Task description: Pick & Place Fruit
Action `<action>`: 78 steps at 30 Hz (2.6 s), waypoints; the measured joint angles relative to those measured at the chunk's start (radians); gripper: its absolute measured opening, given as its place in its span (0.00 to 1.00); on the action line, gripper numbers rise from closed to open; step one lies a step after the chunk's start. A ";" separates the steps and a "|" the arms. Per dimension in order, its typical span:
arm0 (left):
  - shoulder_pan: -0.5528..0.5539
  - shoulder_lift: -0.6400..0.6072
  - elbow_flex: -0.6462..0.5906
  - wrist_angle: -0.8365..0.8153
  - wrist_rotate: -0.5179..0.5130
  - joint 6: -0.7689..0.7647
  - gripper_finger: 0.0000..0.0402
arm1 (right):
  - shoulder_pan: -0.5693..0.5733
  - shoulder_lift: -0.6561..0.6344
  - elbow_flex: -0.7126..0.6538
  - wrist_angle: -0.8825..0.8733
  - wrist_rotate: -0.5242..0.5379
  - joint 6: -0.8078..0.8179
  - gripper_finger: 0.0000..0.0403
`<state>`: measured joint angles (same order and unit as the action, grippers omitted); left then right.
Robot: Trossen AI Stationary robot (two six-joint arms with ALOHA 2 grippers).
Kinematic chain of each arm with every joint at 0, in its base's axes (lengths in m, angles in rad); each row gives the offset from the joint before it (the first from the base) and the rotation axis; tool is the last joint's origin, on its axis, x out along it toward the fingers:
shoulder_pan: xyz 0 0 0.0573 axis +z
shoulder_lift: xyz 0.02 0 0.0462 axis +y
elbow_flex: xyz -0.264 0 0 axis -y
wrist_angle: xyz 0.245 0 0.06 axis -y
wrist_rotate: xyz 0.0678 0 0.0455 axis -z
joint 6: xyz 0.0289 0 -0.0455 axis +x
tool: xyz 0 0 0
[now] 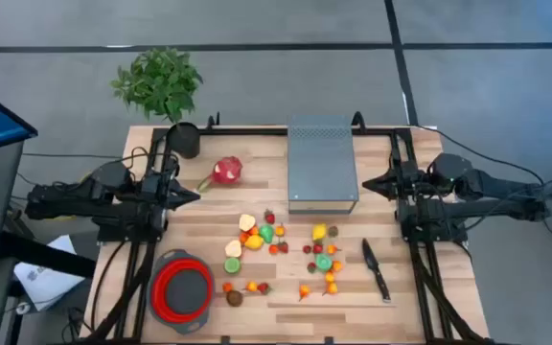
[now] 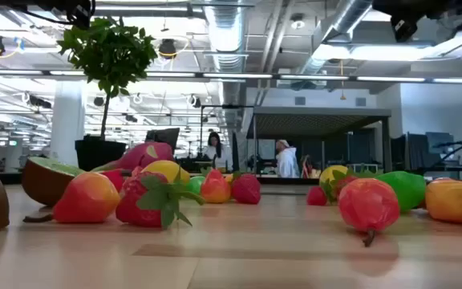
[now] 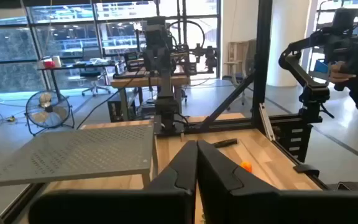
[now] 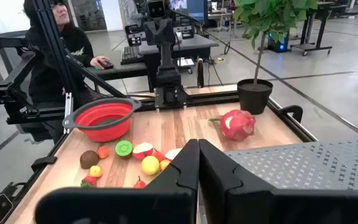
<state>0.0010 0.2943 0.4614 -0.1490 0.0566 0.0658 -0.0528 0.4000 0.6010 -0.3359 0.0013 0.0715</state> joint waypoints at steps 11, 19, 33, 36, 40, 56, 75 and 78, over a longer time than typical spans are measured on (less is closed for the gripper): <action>0.000 0.000 0.000 0.001 0.000 0.000 0.01 | 0.000 0.000 0.000 0.000 0.000 -0.002 0.00; 0.000 0.000 0.000 0.024 -0.004 0.000 0.01 | 0.000 0.000 0.000 0.000 0.000 -0.001 0.00; 0.000 0.009 0.000 0.053 -0.004 0.002 0.01 | 0.000 0.000 0.000 0.000 0.000 0.000 0.00; 0.000 0.021 0.000 0.055 -0.004 0.005 0.01 | 0.000 0.000 0.000 0.000 0.000 0.000 0.00; 0.000 0.037 0.000 0.063 -0.004 0.004 0.01 | -0.001 0.000 0.000 0.000 0.000 -0.029 0.00; 0.000 0.115 0.000 0.111 -0.004 -0.003 0.01 | 0.000 0.000 0.001 0.089 0.001 -0.108 0.00; -0.015 0.174 0.000 0.221 0.006 -0.231 0.00 | 0.000 0.000 0.001 0.094 0.003 -0.089 0.00; -0.048 0.187 0.000 0.220 0.000 -0.263 0.00 | 0.000 0.000 0.001 0.101 0.003 -0.089 0.00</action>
<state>-0.0466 0.4809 0.4618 0.0707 0.0569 -0.1973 -0.0528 0.4000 0.6022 -0.2352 0.0044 -0.0177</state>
